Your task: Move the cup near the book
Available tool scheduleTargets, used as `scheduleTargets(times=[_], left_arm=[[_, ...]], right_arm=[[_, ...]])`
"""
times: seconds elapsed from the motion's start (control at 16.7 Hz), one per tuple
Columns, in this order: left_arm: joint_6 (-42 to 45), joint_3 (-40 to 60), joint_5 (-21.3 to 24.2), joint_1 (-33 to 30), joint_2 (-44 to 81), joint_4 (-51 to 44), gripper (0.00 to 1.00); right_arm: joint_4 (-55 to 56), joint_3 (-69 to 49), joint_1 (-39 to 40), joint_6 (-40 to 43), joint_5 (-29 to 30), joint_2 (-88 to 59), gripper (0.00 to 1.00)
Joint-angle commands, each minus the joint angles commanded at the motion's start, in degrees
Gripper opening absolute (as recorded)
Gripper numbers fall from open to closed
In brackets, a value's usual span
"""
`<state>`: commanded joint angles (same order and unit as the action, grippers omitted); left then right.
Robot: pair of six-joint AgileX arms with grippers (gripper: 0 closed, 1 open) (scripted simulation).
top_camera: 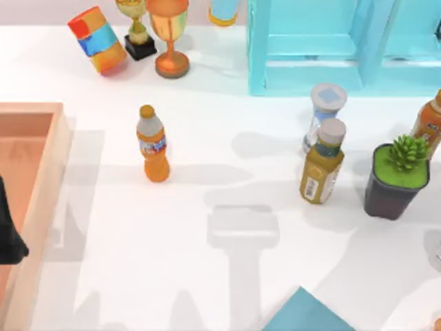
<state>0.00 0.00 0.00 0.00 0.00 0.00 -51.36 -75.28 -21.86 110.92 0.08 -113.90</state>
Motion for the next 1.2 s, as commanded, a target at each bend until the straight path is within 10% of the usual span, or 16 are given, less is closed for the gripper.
scheduleTargets(times=[1.2], left_arm=[[0.0,0.0,0.0,0.0,0.0,0.0,1.0]], right_arm=[[-9.54,-9.66,1.83,-3.32,0.03,4.03,0.0]])
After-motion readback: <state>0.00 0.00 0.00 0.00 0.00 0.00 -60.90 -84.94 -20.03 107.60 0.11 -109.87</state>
